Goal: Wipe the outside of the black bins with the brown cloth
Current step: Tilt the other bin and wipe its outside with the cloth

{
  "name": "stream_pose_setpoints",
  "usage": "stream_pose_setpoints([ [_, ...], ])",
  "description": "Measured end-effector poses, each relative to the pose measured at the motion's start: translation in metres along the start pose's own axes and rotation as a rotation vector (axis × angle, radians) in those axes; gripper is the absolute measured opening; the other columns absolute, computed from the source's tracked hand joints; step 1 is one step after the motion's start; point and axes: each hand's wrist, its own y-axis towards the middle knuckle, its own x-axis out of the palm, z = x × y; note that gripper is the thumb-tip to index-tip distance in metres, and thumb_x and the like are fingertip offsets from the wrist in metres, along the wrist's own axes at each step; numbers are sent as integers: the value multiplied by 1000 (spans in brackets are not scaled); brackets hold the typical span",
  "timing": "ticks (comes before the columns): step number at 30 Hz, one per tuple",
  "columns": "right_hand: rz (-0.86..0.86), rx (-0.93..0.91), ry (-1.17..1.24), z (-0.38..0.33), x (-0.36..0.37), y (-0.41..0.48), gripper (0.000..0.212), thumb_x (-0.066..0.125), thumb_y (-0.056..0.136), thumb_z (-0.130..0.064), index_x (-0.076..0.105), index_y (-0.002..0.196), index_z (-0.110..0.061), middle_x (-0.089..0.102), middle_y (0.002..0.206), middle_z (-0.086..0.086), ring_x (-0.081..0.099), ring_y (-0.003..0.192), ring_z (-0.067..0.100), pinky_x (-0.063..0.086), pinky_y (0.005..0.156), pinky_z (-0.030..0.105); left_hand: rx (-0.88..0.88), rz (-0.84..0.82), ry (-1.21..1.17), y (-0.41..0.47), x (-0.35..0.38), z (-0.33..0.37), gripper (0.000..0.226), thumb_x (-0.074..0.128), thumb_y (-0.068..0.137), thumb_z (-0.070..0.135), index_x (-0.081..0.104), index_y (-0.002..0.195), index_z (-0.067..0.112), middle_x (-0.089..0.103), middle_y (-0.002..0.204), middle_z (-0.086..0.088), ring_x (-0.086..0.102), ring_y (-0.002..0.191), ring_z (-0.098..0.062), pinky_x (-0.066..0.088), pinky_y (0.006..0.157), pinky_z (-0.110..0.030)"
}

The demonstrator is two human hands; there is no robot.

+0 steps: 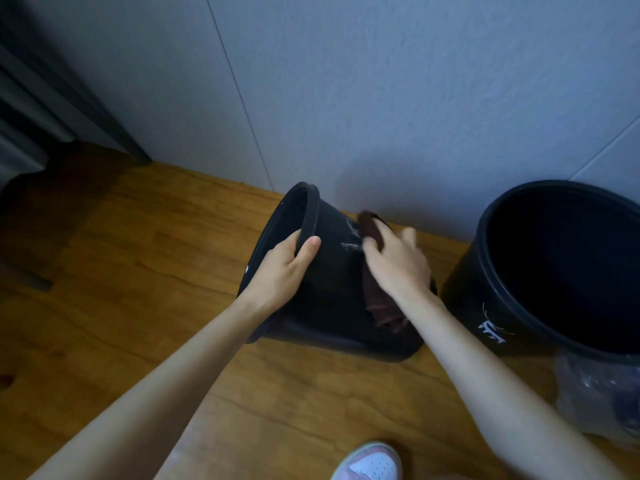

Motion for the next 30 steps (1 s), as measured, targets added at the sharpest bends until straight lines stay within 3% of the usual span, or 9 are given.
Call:
stream_pose_setpoints([
  [3, 33, -200, 68, -38, 0, -9, 51, 34, 96, -46, 24, 145, -36, 31, 112, 2, 47, 95, 22, 45, 73, 30, 19, 4, -3, 1, 3, 1, 25, 37, 98, 33, 57, 109, 21, 66, 96, 7, 62, 92, -5, 49, 80, -20],
  [7, 37, -248, 83, -37, -1, -6, 51, 37, 95, -46, 25, 144, -37, 28, 107, -2, 46, 87, 17, 38, 62, 22, 30, -1, 13, 3, 5, 3, 23, 36, 99, 33, 57, 103, 24, 65, 90, 10, 62, 87, -3, 48, 74, -15],
  [12, -56, 105, 34, 36, -2, 8, 46, 35, 96, -43, 30, 142, -41, 37, 130, 10, 50, 83, 27, 37, 66, 26, -7, -10, -5, -1, -2, -1, 27, 36, 99, 34, 58, 109, 21, 66, 101, 8, 61, 98, -6, 49, 88, -28],
  [15, -119, 329, 62, 71, -5, 7, 46, 34, 97, -39, 34, 143, -34, 32, 137, 16, 52, 100, 35, 34, 73, 28, 19, -47, 0, -5, 2, -2, 25, 36, 98, 36, 57, 110, 27, 65, 103, 14, 60, 101, -2, 47, 89, -21],
  [17, -117, 380, 67, 71, -6, 10, 45, 35, 97, -39, 36, 142, -32, 32, 138, 16, 50, 111, 38, 34, 77, 32, 31, -59, 20, -3, 6, 0, 21, 36, 98, 36, 56, 106, 32, 65, 101, 17, 59, 99, 4, 45, 83, -11],
  [20, -91, 287, 67, 35, -10, 12, 43, 34, 96, -44, 38, 139, -38, 35, 136, 14, 51, 112, 37, 35, 78, 32, 42, -38, 58, 2, 7, 5, 18, 36, 98, 34, 54, 93, 34, 63, 89, 17, 58, 84, 13, 43, 69, -3],
  [25, -30, -80, 119, -39, -13, 2, 48, 38, 94, -45, 33, 141, -38, 40, 125, 6, 48, 95, 23, 32, 66, 24, 78, -7, 80, 3, 9, 9, 23, 38, 98, 30, 49, 79, 32, 55, 69, 13, 55, 63, 10, 39, 57, -6],
  [28, 51, -160, 153, -32, -7, -3, 48, 41, 93, -46, 35, 140, -36, 39, 114, 1, 44, 87, 16, 29, 55, 18, 85, -31, 89, 3, 8, 6, 20, 38, 98, 32, 56, 95, 24, 63, 83, 9, 60, 79, 4, 46, 68, -13],
  [30, 74, -119, 155, -13, -3, -2, 47, 41, 93, -45, 36, 139, -36, 37, 113, 0, 46, 86, 17, 31, 56, 21, 71, -46, 93, 5, 6, 5, 27, 37, 98, 34, 58, 106, 18, 66, 95, 4, 62, 90, -5, 49, 78, -20],
])
